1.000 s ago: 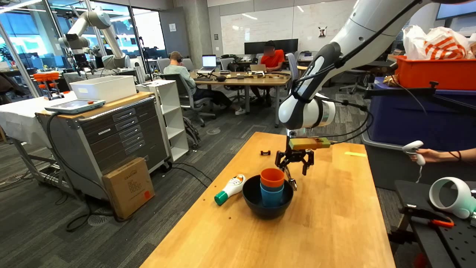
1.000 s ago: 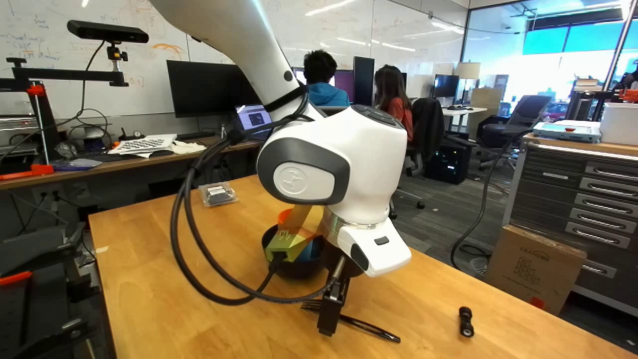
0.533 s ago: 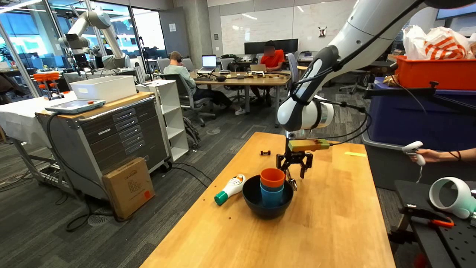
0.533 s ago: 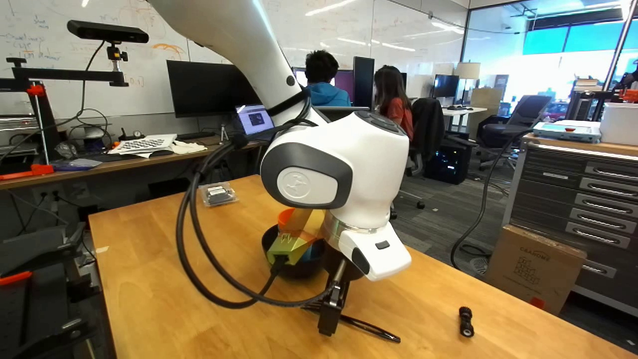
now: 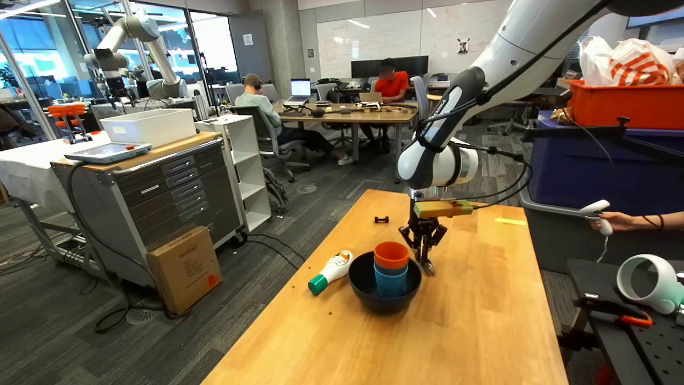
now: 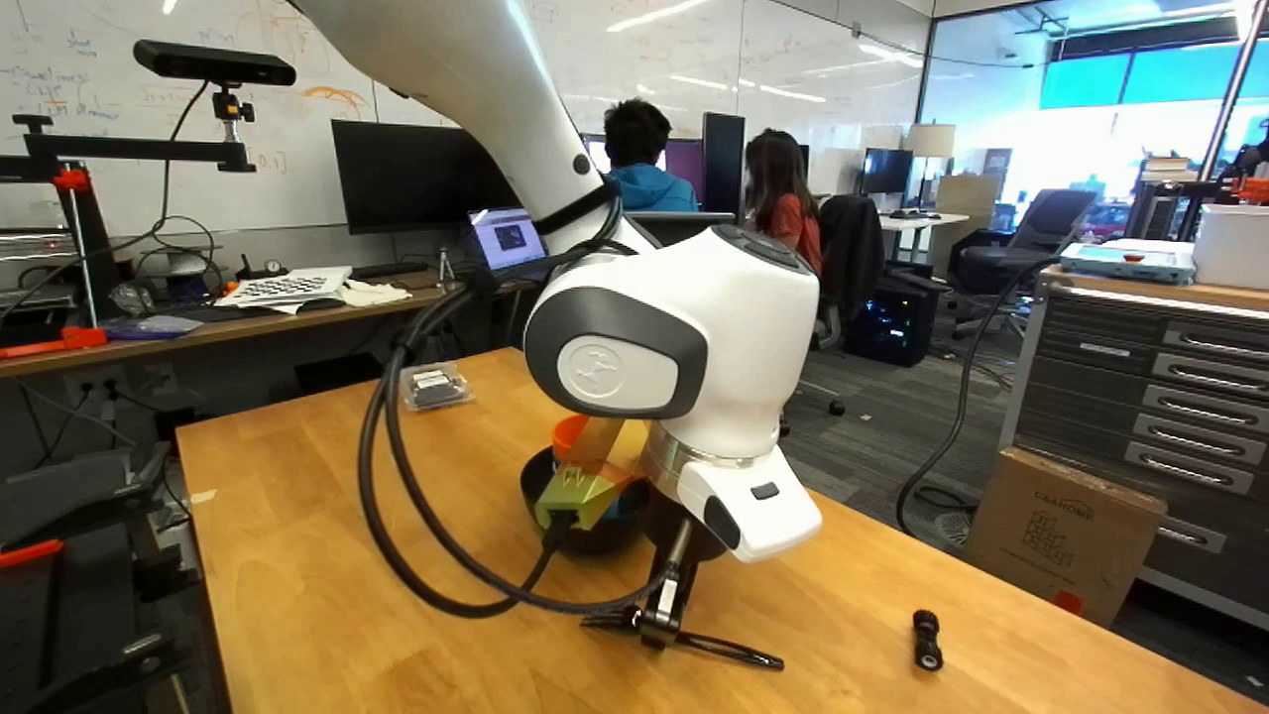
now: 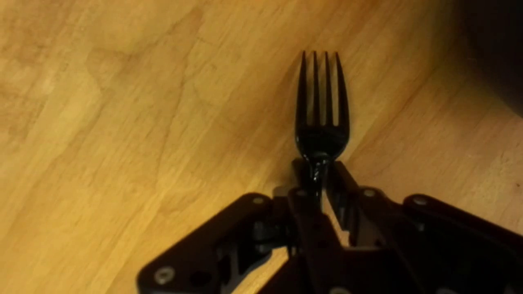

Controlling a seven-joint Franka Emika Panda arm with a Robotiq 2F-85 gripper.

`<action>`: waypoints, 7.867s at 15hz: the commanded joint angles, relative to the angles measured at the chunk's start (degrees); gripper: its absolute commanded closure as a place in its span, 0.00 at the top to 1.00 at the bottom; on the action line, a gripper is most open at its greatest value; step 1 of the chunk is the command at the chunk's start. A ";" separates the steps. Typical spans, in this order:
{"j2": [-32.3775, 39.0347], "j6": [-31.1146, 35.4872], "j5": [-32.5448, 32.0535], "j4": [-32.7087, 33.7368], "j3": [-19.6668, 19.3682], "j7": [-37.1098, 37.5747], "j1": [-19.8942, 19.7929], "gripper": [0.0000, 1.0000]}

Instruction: Pick up the three cups from the table and put them in the black bowl. Pick up the folk from the table and put it in the cups.

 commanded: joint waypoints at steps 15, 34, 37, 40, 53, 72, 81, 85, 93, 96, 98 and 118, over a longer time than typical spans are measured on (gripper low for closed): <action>-8.06 -0.63 -1.43 -2.92 0.65 -2.15 2.15 0.09; -35.81 28.28 5.67 -31.47 13.68 -30.43 3.60 0.11; -35.75 37.01 14.26 -34.28 22.90 -41.29 0.79 0.11; -34.86 42.42 19.78 -33.38 33.26 -46.24 -4.88 0.11; -26.92 66.57 -0.08 -40.33 51.35 -43.10 -28.62 0.11; -22.28 78.08 -34.82 -41.70 16.96 -4.10 -4.80 0.05; -20.57 80.95 -34.37 -39.14 11.23 -1.81 0.82 0.05; -19.01 80.58 -33.48 -38.33 9.33 -2.66 2.44 0.05; -16.38 80.06 -32.83 -36.46 9.13 -2.17 3.60 0.05; -15.73 80.19 -32.70 -36.16 9.05 -2.45 3.85 0.06; -15.14 80.27 -32.80 -36.40 8.91 -2.75 3.93 0.06; -17.78 77.11 -36.59 -39.60 10.09 -1.14 2.39 1.00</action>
